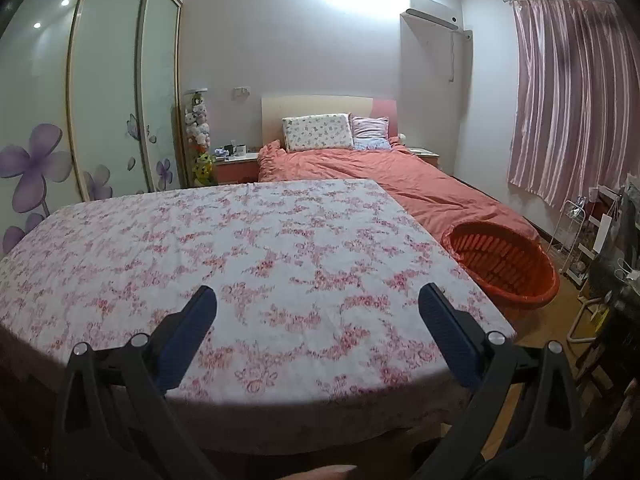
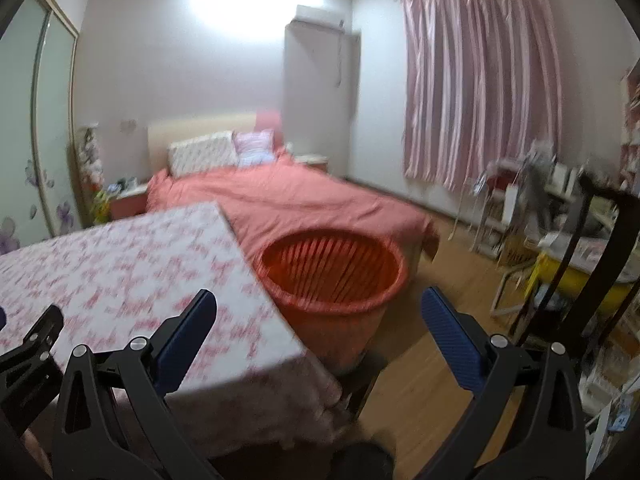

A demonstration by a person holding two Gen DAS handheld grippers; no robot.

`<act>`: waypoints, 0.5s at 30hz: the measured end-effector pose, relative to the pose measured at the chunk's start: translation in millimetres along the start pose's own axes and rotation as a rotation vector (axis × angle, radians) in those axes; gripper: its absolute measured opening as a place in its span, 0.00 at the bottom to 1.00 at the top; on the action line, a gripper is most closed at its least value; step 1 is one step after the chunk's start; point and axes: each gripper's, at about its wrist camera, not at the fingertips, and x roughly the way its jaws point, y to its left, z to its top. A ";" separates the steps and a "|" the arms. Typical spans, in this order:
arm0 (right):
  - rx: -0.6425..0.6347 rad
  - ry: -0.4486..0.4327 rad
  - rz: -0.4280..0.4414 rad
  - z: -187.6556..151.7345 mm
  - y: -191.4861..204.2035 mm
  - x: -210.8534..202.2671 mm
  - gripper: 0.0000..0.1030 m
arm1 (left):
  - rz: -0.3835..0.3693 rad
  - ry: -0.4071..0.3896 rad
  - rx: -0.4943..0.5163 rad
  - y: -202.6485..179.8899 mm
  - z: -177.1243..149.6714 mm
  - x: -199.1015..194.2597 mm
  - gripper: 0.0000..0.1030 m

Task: Collect trash

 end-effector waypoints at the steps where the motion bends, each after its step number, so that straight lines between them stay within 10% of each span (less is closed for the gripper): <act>1: 0.003 0.023 0.007 -0.9 -0.2 1.9 0.98 | 0.002 0.002 -0.003 0.5 -1.8 -1.2 0.96; 15: 0.015 0.127 -0.030 -17.1 2.1 3.3 0.98 | -0.010 0.040 -0.018 -1.8 -7.9 -3.3 0.96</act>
